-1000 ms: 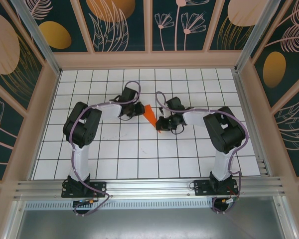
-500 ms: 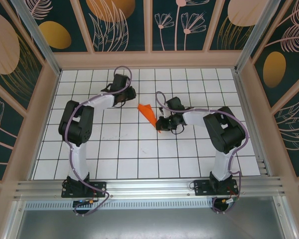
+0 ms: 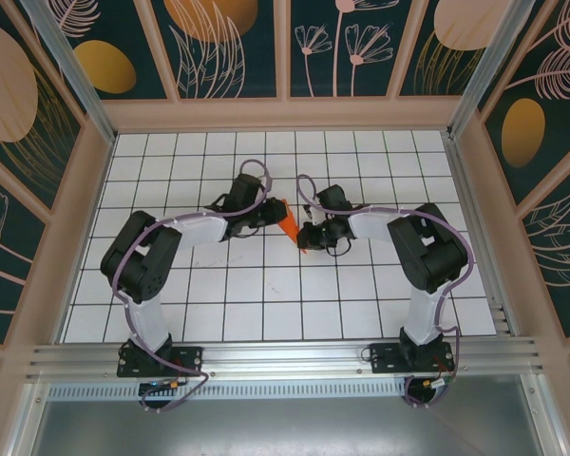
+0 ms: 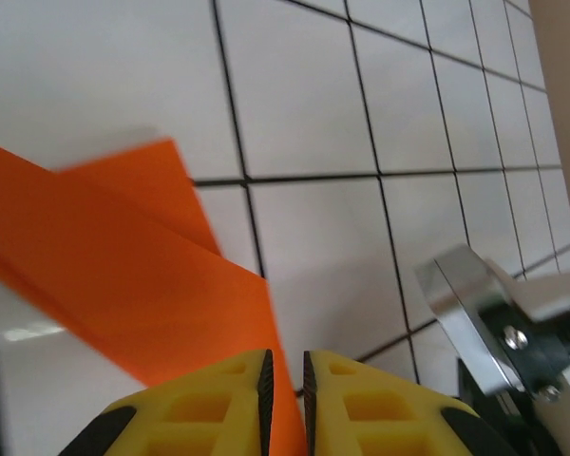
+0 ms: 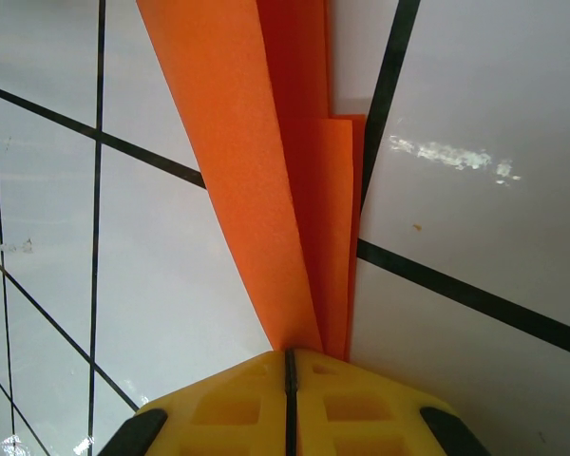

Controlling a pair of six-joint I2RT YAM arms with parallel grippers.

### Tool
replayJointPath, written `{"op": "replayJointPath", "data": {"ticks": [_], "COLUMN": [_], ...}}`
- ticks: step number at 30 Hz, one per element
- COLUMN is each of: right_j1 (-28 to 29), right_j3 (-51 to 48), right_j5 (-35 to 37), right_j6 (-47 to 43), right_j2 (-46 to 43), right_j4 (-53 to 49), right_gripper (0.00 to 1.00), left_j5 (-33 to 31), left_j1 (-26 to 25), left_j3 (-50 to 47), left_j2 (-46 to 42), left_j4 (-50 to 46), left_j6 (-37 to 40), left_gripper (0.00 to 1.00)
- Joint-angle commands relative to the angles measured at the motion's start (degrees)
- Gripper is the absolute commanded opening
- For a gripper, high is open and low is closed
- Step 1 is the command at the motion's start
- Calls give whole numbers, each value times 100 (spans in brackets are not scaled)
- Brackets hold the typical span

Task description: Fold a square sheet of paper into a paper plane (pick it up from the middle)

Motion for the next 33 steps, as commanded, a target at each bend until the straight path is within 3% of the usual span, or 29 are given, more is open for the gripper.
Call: {"op": "replayJointPath", "data": {"ticks": [1, 15, 33], "right_j1": [31, 59, 59], "right_j3": [-367, -400, -429], "right_j5": [749, 1046, 1225], "right_j6": [-83, -42, 4], "right_j2": [469, 597, 673], "right_j4": [-735, -833, -908], "right_gripper": [10, 10, 8], "left_j5": [55, -1055, -1348], "left_j1": [-37, -34, 775], "left_j3": [94, 746, 995], "left_j2": [364, 974, 1359], "left_j4": [264, -936, -1106], "left_j6": [-247, 14, 243], "left_gripper": [18, 18, 18]}}
